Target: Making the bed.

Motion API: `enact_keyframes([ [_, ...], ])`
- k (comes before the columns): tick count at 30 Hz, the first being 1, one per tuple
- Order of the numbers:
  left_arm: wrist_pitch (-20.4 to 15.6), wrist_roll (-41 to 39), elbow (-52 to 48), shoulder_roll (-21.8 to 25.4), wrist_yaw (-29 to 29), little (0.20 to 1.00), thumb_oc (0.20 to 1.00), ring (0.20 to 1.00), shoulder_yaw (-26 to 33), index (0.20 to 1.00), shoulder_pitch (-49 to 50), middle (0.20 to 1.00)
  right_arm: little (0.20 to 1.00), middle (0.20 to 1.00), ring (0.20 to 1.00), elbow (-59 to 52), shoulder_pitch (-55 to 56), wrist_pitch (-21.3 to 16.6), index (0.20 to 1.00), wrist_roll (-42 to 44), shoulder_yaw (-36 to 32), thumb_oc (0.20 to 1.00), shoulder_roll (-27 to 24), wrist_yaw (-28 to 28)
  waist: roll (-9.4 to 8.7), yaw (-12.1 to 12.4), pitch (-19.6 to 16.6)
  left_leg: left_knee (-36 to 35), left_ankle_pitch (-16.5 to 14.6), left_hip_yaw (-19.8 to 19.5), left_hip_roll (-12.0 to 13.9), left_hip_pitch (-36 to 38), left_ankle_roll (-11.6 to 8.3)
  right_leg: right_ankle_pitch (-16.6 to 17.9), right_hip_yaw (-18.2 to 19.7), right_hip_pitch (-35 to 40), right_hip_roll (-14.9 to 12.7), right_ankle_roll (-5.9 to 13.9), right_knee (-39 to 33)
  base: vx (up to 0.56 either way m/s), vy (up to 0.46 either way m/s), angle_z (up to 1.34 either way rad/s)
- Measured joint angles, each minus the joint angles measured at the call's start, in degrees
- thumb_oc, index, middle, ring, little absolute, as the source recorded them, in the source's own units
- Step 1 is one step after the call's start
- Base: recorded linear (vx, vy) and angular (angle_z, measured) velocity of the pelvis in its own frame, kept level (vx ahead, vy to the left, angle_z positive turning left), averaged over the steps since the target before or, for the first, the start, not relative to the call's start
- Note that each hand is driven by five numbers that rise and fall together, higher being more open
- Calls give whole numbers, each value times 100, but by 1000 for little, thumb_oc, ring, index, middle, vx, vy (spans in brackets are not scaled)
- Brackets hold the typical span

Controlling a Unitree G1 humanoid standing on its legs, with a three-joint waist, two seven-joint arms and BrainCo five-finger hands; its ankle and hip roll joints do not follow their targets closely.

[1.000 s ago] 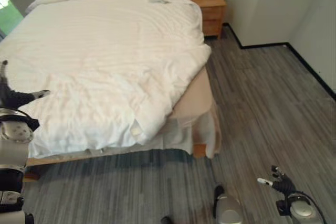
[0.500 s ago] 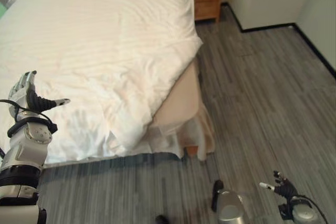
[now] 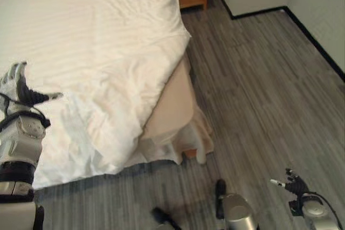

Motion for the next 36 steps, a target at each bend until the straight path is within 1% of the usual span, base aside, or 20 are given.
enact_keyframes([
  [1,8,7,26,114,-4,1000,1000,1000,-82,1000,-104,1000,1000,1000,1000,5,-11,-2,1000,4,19,1000,65,3,3,-7,25,-1,-60,30,-84,-213,91,110,30,-209,-59,29,-67,-62,-10,-5],
  [3,44,8,36,127,-4,1000,1000,1000,-139,1000,-131,1000,1000,1000,1000,-2,-28,-21,1000,31,23,1000,84,4,22,-9,37,-2,-76,38,-115,-356,116,179,46,-340,-80,37,-116,-24,-6,-4],
  [8,68,9,26,357,-12,1000,1000,1000,-132,1000,-125,1000,1000,1000,1000,-59,-292,-51,1000,104,18,1000,76,-10,111,17,101,-16,-138,59,-65,-796,79,345,120,-731,16,65,-365,4,-26,-9],
  [11,68,7,25,413,-28,1000,1000,1000,-66,1000,-120,1000,1000,1000,1000,-150,-426,-127,1000,113,22,1000,84,-9,125,15,113,-4,-107,130,-67,-1017,116,542,165,-900,58,-7,-588,-11,-51,-10],
  [14,-15,-3,36,389,-41,1000,1000,1000,160,1000,89,1000,1000,1000,1000,-231,-503,-155,1000,210,41,1000,79,-20,129,61,124,-12,-94,169,-55,-1218,132,596,178,-1116,75,-29,-615,-14,-52,-9],
  [16,-251,-47,78,-37,126,1000,1000,1000,790,1000,923,1000,1000,1000,1000,-378,-576,-188,1000,212,37,1000,95,-74,139,13,146,-4,-92,189,-52,-1285,133,670,219,-1195,91,-55,-697,-22,-39,-15],
  [17,-273,-70,95,-269,136,1000,1000,1000,947,1000,1290,1000,1000,1000,1000,-450,-578,-241,1000,212,41,1000,90,-82,143,5,166,-2,-79,184,-48,-1283,147,717,222,-1206,94,-82,-705,-9,-41,-11],
  [18,-275,-92,193,-449,132,1000,1000,1000,948,1000,1597,1000,1000,1000,1000,-487,-573,-261,1000,213,60,1000,84,-110,134,21,170,-2,-73,187,-38,-1287,155,719,222,-1213,98,-81,-702,-49,-58,-3],
  [19,-299,-245,269,-600,139,1000,1000,1000,954,1000,1768,1000,1000,1000,1000,-487,-566,-268,1000,213,81,1000,76,-136,101,90,186,-2,-72,179,-21,-1301,156,718,207,-1218,115,-81,-700,-52,-82,2],
  [22,-464,-330,318,-637,372,1000,1000,1000,1063,1000,1863,1000,1000,1000,1000,-655,-628,-478,1000,223,97,1000,92,-236,65,276,214,-1,-70,79,0,-1691,159,713,177,-1554,135,-74,-699,-29,-72,11],
  [24,-489,-476,395,-649,415,1000,1000,1000,1060,1000,1839,1000,1000,1000,1000,-642,-758,-512,1000,229,138,1000,134,-258,45,293,269,-1,-59,24,10,-1829,174,721,135,-1661,136,-83,-700,22,14,11],
  [25,-571,-520,841,-351,382,1000,1000,1000,711,1000,1423,1000,1000,1000,1000,-603,-855,-535,1000,332,323,1000,81,-244,-4,250,304,3,-53,29,18,-1848,178,721,126,-1697,140,-87,-702,40,51,11],
  [26,-569,-516,1555,312,119,1000,1000,1000,68,1000,706,1000,1000,1000,1000,-646,-939,-527,1000,346,633,1000,-78,-204,-16,222,298,3,-57,27,43,-1931,172,720,128,-1776,150,-87,-656,31,37,4],
  [27,-410,-522,1841,1142,-44,1000,1000,1000,-256,1000,53,1000,1000,1000,1000,-782,-1047,-536,1000,351,690,1000,-83,-150,-186,174,308,2,-39,35,45,-2033,170,717,148,-1884,158,-83,-649,42,-6,-1],
  [28,-343,-529,1820,1692,-109,1000,1000,1000,-172,1000,-425,1000,1000,1000,1000,-876,-1094,-568,1000,419,689,1000,-102,-141,-230,45,310,2,-24,38,21,-2130,172,734,203,-1949,150,-73,-718,43,-21,-6],
  [29,-322,-523,1922,2193,-121,1000,1000,1000,-595,1000,-1110,1000,1000,1000,1000,-960,-1122,-612,1000,464,620,1000,-89,-134,-218,-21,322,1,-12,45,-6,-2156,190,881,213,-1939,150,-51,-836,32,-28,-11],
  [30,-323,-527,1945,2309,-146,1000,1000,1000,-743,1000,-1432,1000,1000,1000,1000,-919,-1125,-614,1000,464,543,1000,-30,-137,-206,-39,307,1,-12,60,-6,-2128,190,943,252,-1919,156,-50,-886,67,-50,-18],
  [31,-337,-527,1947,2323,-149,1000,1000,1000,-767,1000,-1568,1000,1000,1000,1000,-801,-1124,-598,1000,465,529,1000,31,-142,-116,-71,313,0,-12,64,-3,-2055,190,944,291,-1848,171,-51,-940,83,-34,-20],
  [33,-343,-526,1984,2311,-172,1000,1000,1000,-920,1000,-1602,1000,1000,1000,1000,-738,-1126,-579,1000,461,667,1000,39,-136,-15,-74,306,-1,-13,69,36,-1990,189,962,313,-1802,217,-76,-995,78,-21,-22],
  [36,-402,-526,1785,2054,-248,1000,1000,1000,-1021,1000,-1763,1000,1000,1000,1000,-765,-1130,-584,1000,460,731,1000,38,-118,8,-28,301,-1,-11,43,97,-1815,190,982,370,-1695,272,-103,-996,69,-6,-17],
])
